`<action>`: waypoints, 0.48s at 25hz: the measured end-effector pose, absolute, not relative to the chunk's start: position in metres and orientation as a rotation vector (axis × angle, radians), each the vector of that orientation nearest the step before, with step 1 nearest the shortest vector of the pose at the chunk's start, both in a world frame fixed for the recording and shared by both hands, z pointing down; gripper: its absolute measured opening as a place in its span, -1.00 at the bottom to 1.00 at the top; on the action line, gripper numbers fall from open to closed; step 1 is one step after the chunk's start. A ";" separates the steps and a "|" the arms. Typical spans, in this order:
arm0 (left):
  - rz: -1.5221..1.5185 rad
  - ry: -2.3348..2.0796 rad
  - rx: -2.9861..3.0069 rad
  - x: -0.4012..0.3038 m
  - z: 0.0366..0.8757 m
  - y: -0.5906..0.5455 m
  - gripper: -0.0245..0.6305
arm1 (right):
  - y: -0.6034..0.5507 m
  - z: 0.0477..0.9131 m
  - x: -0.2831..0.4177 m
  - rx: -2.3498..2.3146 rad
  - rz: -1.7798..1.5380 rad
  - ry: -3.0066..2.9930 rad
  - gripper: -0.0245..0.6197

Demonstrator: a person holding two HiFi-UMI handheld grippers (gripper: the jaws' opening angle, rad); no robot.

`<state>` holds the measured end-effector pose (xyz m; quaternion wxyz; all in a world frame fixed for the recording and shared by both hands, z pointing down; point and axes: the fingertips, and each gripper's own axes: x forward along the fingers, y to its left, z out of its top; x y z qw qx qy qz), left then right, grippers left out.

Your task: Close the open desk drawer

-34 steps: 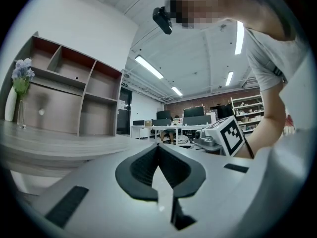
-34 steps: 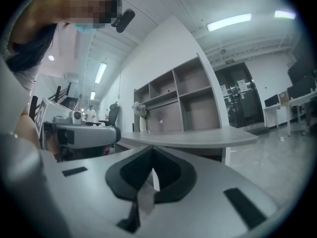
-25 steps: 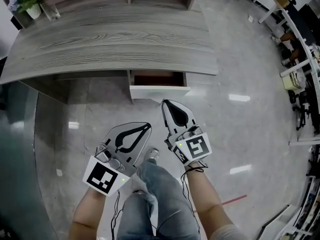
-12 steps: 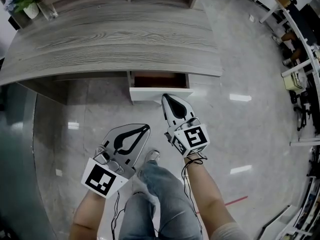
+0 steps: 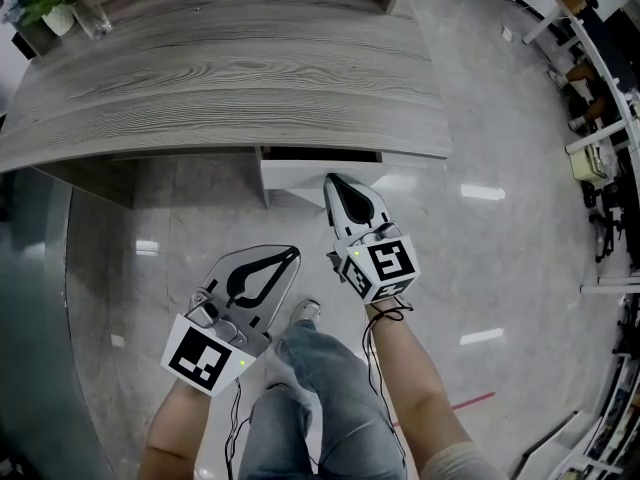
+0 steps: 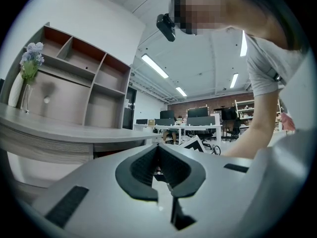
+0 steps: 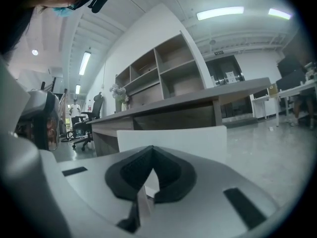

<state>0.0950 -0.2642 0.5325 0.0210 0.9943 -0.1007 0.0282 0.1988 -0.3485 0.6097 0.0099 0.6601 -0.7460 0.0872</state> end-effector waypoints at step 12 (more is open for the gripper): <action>0.095 -0.344 3.078 0.092 0.535 -0.281 -0.91 | -0.375 0.610 0.211 2.076 0.282 -2.305 -0.90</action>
